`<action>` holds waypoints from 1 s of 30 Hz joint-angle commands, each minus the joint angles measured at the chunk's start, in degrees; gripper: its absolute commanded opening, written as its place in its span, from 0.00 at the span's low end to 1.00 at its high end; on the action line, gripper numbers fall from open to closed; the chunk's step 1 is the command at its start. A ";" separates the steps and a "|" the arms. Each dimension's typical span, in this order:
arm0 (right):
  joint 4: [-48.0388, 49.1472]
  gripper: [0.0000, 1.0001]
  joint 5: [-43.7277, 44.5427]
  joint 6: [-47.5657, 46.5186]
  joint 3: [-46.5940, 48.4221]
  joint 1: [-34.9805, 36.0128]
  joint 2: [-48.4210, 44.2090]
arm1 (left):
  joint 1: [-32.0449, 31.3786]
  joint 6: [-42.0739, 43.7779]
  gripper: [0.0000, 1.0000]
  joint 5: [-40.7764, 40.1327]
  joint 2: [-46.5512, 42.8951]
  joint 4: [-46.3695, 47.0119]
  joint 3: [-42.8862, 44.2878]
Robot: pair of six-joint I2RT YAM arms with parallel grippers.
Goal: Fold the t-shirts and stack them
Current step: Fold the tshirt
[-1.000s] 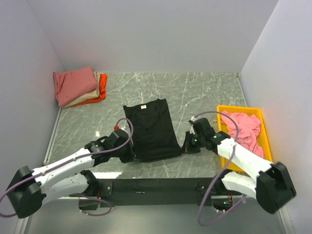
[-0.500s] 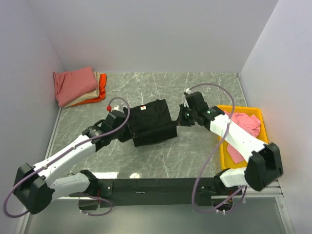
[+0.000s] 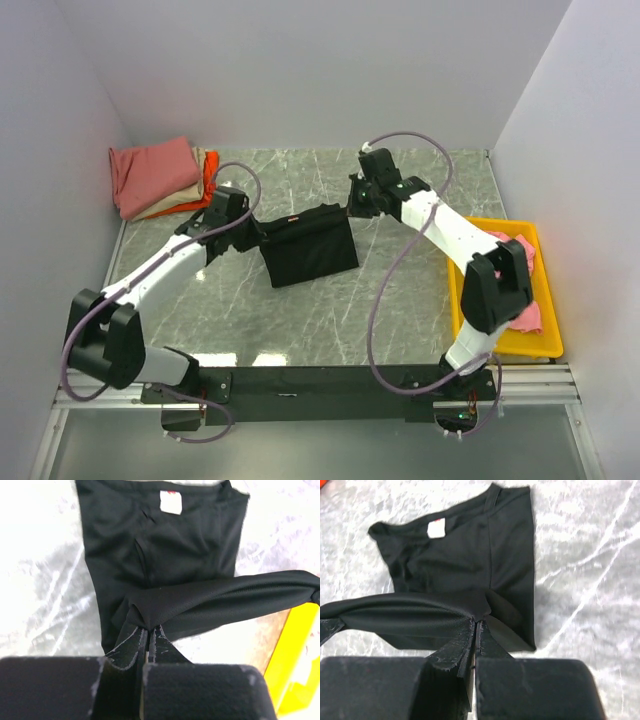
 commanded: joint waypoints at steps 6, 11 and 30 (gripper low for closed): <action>0.50 0.00 3.90 -2.13 11.81 -2.92 11.54 | 4.61 4.64 0.01 1.87 8.54 2.73 8.40; 2.25 0.00 2.23 -3.01 17.44 -3.53 18.04 | 6.37 5.53 0.01 2.67 16.01 2.29 12.10; 7.60 0.91 -5.14 -3.28 16.24 -5.38 14.21 | 10.76 6.49 0.99 4.86 18.22 4.12 14.50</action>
